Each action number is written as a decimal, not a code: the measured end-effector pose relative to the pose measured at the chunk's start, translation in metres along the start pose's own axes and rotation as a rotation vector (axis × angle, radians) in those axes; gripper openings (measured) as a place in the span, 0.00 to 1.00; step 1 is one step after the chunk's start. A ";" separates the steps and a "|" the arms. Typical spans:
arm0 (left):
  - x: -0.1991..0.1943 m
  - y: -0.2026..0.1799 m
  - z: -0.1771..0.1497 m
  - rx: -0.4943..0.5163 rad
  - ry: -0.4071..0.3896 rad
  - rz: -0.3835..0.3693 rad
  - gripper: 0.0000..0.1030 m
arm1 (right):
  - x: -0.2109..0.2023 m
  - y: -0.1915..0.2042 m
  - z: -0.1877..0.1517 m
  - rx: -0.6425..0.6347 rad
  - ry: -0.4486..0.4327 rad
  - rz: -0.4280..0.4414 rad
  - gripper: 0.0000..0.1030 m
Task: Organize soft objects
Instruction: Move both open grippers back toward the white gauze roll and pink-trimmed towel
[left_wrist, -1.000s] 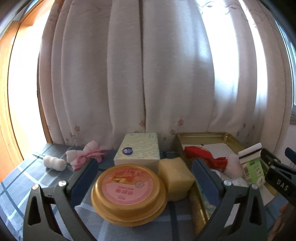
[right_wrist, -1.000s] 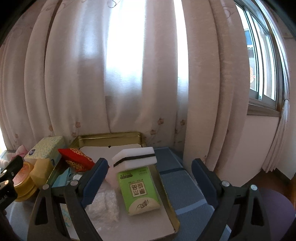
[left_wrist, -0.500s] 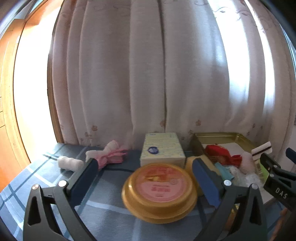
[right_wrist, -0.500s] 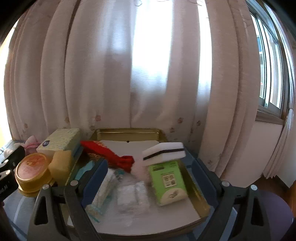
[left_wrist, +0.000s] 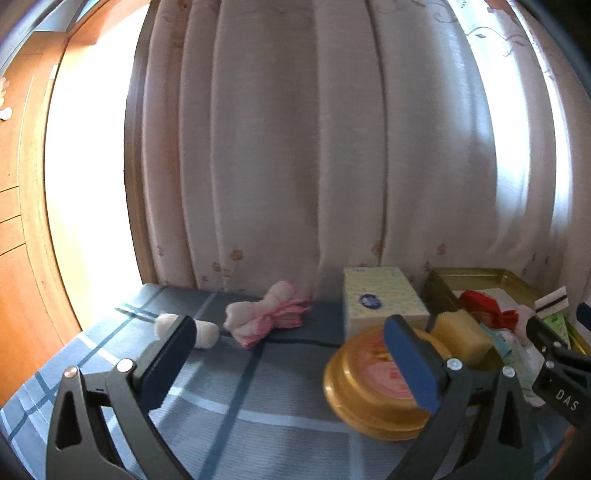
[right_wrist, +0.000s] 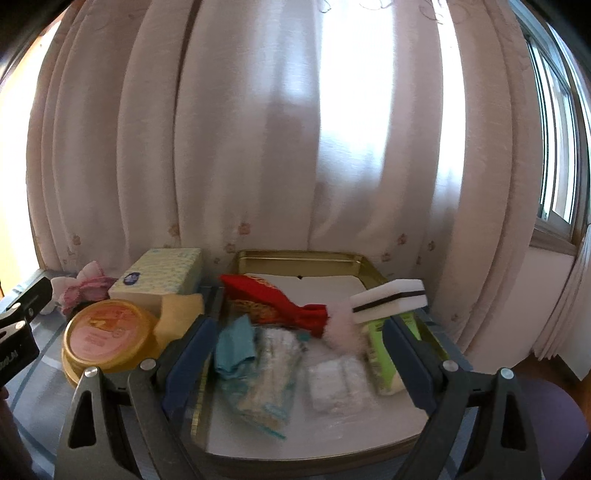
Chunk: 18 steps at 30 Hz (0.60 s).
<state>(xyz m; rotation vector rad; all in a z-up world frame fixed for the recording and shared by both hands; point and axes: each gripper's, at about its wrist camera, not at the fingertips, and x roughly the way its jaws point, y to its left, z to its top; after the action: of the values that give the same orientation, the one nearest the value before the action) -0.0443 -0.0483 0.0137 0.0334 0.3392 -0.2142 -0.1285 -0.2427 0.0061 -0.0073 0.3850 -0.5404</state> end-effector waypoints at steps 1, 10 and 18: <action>0.001 0.004 0.000 -0.001 0.000 0.004 1.00 | 0.000 0.003 0.000 -0.002 0.001 0.005 0.91; 0.007 0.027 0.001 -0.009 0.004 0.027 1.00 | -0.003 0.038 0.001 -0.052 0.008 0.025 0.91; 0.014 0.048 0.000 -0.020 0.021 0.052 1.00 | 0.001 0.065 0.004 -0.048 0.040 0.070 0.91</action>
<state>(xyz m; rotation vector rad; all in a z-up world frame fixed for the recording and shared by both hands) -0.0209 -0.0045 0.0087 0.0245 0.3610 -0.1592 -0.0940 -0.1879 0.0024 -0.0289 0.4359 -0.4624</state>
